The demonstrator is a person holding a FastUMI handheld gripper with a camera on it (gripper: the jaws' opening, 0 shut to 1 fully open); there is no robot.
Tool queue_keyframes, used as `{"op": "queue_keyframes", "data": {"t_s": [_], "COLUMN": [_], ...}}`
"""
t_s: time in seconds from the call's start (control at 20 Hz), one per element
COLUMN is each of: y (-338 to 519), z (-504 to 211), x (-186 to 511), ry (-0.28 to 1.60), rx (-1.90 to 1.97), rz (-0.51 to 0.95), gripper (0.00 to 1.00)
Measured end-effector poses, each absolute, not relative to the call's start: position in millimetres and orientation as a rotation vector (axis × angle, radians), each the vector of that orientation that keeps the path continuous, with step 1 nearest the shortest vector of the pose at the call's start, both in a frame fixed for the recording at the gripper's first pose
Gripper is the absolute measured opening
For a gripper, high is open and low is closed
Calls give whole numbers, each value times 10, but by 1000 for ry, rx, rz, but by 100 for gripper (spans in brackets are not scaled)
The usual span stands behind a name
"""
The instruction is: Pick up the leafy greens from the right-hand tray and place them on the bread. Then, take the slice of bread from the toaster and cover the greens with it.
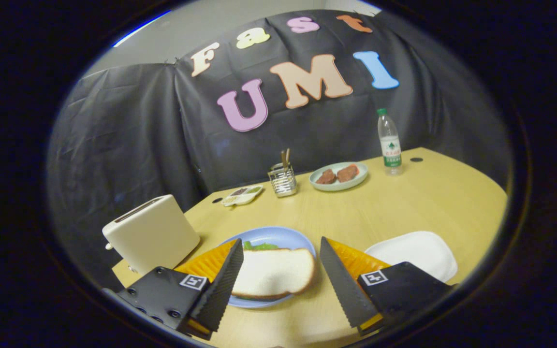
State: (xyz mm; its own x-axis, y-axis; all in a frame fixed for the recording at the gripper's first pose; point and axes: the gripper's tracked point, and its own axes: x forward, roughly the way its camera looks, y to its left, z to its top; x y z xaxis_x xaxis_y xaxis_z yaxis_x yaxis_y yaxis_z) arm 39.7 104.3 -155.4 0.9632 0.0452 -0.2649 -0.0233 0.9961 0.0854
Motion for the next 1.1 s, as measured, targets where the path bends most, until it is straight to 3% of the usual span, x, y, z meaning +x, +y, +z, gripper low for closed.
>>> {"op": "queue_keyframes", "data": {"t_s": [0.7, 1.1], "y": [636, 776], "z": [74, 268], "x": [475, 254], "ry": [-30, -80], "rx": [-171, -168], "rz": [78, 201], "gripper": [100, 100]}}
